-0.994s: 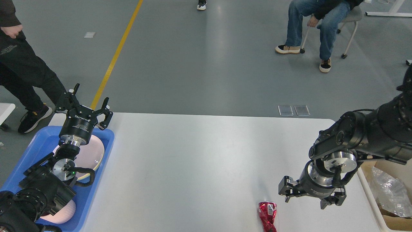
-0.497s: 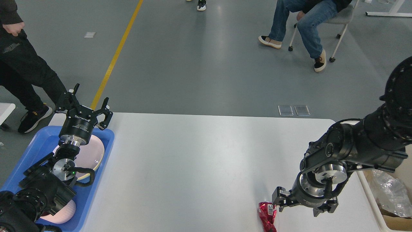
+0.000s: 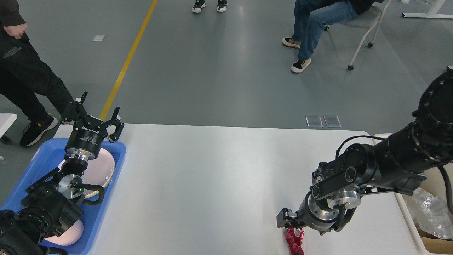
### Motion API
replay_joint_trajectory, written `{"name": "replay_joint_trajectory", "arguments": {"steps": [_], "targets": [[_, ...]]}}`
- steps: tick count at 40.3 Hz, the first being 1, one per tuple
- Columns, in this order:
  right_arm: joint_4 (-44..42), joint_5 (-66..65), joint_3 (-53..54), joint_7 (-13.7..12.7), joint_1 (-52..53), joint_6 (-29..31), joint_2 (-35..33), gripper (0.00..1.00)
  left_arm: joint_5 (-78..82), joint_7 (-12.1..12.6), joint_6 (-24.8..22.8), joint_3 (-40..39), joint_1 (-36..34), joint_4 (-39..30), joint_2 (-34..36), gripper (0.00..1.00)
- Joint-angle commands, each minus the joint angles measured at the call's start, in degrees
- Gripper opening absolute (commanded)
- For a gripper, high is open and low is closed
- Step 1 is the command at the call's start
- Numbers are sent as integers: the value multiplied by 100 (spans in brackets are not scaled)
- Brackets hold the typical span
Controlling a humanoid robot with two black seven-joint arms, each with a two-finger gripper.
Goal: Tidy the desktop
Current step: 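Lower the open right gripper onto the red crushed can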
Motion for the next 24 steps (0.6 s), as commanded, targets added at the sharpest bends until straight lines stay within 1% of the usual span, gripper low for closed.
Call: {"name": "replay_joint_trajectory", "arguments": {"steps": [1,4,16,21,24], "targets": [[-175,-50,243,-5,-179,-4,-4,98,0,-5,0,0,0,0,0,96],[-246,-50,393,-5,-276,-4,31,98,0,4,0,0,0,0,0,96],[-492,-68,384,3,-645,-13,49,96,0,4,0,0,0,0,0,96],[-509,-278,384,-5,-759,-13,49,91,0,-5,0,0,0,0,0,96],[-536,-428,384,-5,-847,-13,49,91,0,4,0,0,0,0,0,96]]}}
